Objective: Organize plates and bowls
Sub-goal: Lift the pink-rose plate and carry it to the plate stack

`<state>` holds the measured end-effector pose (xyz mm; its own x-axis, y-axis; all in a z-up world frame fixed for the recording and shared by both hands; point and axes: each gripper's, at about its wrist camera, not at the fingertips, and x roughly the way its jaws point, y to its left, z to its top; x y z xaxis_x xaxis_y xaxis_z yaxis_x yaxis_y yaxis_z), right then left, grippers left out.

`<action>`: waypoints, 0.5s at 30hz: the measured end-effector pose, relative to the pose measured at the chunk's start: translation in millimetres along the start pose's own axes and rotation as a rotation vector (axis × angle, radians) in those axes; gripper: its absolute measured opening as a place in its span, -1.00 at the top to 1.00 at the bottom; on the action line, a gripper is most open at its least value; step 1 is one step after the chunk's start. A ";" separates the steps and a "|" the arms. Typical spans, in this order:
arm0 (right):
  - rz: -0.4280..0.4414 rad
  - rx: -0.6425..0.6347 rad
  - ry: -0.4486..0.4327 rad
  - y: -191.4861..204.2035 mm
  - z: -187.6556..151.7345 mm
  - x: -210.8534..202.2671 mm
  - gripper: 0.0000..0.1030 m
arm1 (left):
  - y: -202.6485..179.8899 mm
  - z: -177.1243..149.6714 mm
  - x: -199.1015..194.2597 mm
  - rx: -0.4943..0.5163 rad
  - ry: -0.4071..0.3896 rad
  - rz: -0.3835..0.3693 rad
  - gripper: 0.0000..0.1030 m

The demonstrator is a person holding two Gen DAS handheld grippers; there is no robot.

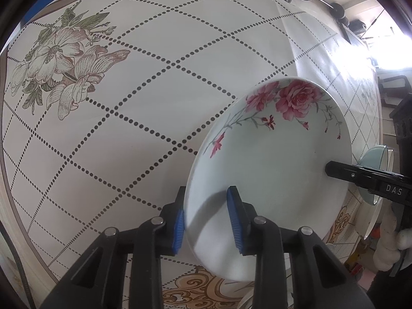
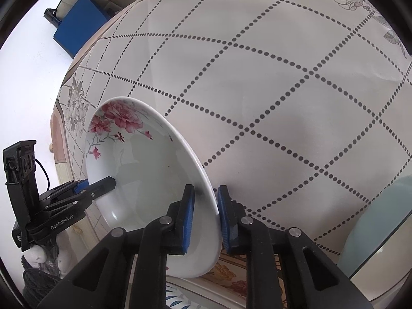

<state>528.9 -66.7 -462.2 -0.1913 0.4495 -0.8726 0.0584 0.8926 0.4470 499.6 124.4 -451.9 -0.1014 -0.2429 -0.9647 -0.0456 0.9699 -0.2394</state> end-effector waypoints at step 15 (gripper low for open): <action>0.033 -0.003 -0.022 -2.3 -4.3 -32.3 0.61 | -15.6 5.3 -46.5 0.029 -0.062 0.014 0.47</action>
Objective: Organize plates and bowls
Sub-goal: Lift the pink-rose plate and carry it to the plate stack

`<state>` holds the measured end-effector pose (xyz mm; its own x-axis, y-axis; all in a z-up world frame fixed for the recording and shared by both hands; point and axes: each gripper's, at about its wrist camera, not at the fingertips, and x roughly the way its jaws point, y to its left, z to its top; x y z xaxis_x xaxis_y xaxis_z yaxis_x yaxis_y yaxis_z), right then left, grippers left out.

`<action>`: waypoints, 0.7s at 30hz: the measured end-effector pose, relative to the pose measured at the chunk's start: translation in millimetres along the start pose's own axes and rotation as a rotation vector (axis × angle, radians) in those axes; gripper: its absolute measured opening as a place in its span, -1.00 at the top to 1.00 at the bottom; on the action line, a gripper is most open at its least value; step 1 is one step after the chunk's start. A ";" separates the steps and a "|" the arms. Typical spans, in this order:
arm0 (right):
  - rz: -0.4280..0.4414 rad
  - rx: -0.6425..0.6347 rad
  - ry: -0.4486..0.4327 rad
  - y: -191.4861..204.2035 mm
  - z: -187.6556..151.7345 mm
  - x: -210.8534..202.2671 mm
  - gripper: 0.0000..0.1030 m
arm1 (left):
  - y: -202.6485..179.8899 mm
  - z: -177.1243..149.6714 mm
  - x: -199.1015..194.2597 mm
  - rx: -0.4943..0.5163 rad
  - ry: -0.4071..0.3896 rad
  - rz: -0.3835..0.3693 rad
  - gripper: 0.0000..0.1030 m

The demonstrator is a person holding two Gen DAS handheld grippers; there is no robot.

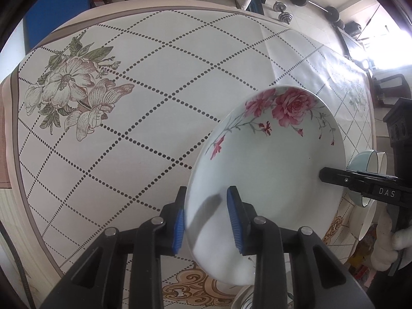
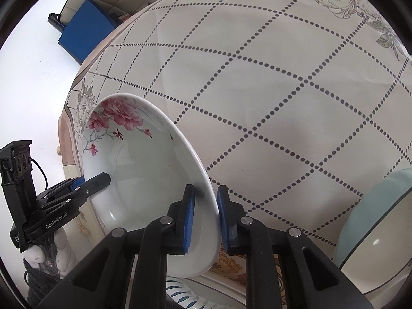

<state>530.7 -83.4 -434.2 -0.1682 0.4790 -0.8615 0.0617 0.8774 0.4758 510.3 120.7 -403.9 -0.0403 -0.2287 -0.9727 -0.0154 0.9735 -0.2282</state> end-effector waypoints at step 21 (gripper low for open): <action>0.028 0.028 -0.016 -34.0 -151.6 -62.3 0.61 | -51.4 -107.4 -45.1 0.121 -0.015 -0.033 0.47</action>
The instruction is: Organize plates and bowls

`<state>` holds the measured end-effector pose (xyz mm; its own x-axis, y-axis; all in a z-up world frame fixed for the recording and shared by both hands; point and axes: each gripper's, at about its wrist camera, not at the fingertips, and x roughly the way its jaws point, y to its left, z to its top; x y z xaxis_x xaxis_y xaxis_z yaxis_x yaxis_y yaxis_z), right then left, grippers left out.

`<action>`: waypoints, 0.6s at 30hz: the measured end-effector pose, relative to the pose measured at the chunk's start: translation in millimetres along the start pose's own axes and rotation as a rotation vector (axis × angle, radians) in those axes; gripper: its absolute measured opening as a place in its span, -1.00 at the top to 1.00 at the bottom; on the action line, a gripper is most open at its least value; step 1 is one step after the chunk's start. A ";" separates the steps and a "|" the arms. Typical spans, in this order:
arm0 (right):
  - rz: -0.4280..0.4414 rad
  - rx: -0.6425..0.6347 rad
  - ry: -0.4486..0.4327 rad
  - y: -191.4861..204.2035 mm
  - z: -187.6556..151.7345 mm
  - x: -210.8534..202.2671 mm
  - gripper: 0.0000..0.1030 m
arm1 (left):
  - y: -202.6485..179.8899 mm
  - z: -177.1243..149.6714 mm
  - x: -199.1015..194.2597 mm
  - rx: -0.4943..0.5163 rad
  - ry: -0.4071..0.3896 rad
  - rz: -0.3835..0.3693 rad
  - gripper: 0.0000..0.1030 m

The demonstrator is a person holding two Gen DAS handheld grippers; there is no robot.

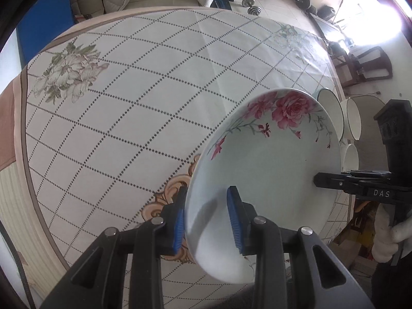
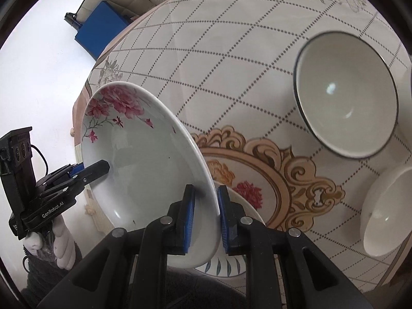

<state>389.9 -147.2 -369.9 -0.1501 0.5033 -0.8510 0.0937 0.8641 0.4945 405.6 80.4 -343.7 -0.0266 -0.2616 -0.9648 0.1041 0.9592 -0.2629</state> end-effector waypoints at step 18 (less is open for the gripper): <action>-0.067 0.062 0.073 -55.2 -88.7 42.6 0.61 | -23.3 -74.4 67.3 0.034 0.144 0.034 0.46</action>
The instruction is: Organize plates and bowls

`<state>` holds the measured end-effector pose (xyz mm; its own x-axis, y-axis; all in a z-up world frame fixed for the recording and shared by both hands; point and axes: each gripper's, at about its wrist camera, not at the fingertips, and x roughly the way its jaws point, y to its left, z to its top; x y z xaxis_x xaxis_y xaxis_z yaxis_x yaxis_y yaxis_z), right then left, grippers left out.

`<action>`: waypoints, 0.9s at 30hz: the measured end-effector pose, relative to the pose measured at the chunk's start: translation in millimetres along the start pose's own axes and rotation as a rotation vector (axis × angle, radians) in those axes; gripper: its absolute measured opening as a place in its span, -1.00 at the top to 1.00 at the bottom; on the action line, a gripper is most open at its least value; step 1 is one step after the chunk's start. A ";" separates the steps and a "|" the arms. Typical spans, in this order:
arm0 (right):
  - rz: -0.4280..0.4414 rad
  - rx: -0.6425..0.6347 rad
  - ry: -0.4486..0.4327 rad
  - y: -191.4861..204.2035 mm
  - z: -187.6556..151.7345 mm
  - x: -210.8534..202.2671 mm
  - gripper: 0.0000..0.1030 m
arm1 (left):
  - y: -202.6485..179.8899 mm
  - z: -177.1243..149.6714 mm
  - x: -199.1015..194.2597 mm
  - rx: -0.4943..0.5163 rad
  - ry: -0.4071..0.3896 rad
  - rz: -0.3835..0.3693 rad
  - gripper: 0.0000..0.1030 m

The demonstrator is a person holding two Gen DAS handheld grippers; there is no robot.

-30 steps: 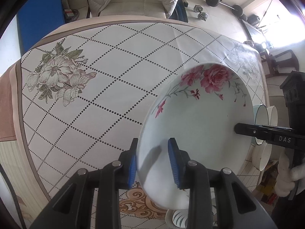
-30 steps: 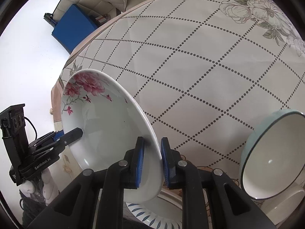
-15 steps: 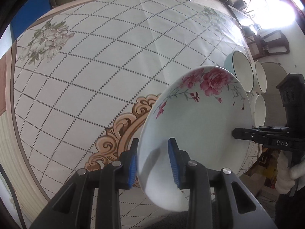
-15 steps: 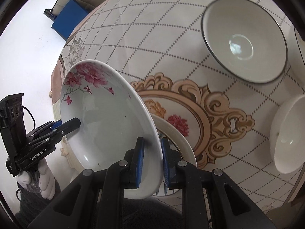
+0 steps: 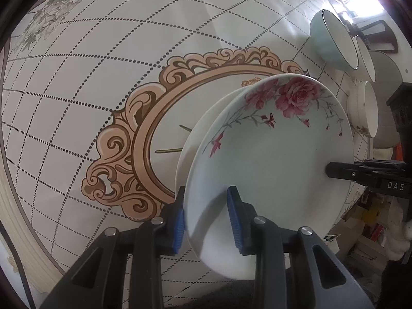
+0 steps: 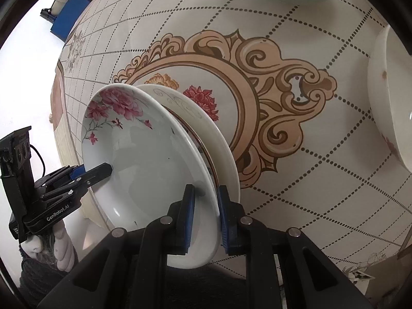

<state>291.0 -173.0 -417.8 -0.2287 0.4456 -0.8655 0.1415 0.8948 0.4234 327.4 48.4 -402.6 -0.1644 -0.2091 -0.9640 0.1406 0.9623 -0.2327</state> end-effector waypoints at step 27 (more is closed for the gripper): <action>-0.140 -0.002 -0.040 20.2 0.5 12.1 0.49 | 10.4 -15.3 -5.8 -0.091 0.040 0.024 0.44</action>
<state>291.6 -149.6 -419.8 -0.2072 0.3152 -0.9261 0.1085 0.9482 0.2984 314.8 62.2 -397.5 -0.2007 -0.1803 -0.9629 0.0563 0.9792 -0.1950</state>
